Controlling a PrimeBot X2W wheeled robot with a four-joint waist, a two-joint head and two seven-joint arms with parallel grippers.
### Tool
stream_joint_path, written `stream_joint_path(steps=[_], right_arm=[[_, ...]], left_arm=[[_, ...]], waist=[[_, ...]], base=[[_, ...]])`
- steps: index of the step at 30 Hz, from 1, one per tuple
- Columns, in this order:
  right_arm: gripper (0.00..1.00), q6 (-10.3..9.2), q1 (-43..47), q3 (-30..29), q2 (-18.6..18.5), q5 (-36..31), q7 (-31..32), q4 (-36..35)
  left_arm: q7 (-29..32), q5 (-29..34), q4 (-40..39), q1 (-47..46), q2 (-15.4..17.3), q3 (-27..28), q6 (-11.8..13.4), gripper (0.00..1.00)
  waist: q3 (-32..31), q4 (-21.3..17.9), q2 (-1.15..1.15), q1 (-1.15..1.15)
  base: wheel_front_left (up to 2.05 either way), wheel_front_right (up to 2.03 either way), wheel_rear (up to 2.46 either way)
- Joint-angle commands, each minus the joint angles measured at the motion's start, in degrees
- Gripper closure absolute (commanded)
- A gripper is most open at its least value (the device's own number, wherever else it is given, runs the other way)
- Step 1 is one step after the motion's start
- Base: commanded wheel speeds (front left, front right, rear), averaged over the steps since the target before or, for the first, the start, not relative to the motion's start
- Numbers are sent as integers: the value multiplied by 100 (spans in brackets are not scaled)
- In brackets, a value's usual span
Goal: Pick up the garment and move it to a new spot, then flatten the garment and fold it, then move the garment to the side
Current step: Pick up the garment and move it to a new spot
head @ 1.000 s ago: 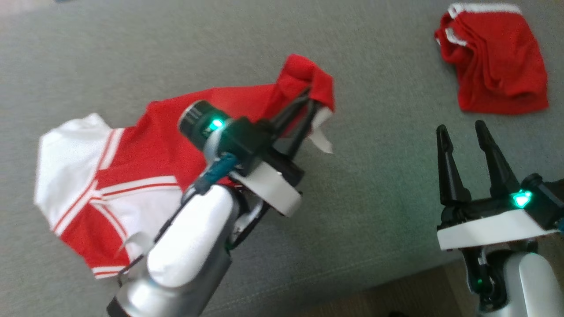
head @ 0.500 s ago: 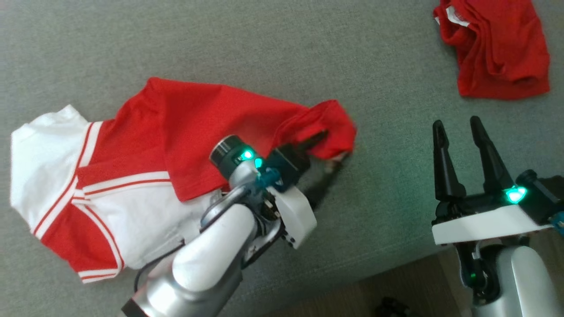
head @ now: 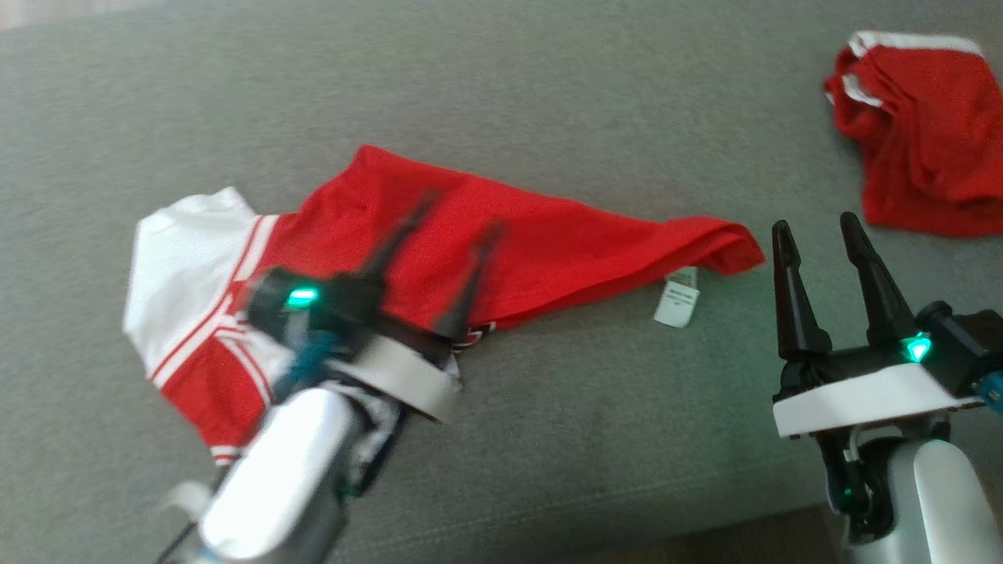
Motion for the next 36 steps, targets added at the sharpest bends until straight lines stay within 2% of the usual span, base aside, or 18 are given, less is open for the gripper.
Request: stream_joint_path(steps=[1,10,15,25,36], right_arm=[[0,-4,-61,119,-26,-43,27,-244],[0,-4,31,95,-27,-408,293,-437],[0,-4,133,91,-31,-494,422,-474],[0,-4,408,151,-73,-465,572,-474],[0,-4,616,149,-72,-442,655,-539]], left_arm=[[-70,-57,-251,-77,126,318,95,0],[-232,-358,-395,524,605,1453,699,0],[-250,-493,-465,970,766,1933,819,0],[-253,-383,-648,1648,767,2026,825,0],[-254,-331,-730,1923,752,2007,897,0]], waist=[[-142,189,0,0],[-444,719,0,0],[-631,845,0,0],[-985,787,0,0],[-1155,737,0,0]], base=[[0,0,0],[0,0,0],[0,0,0],[0,0,0],[0,0,0]])
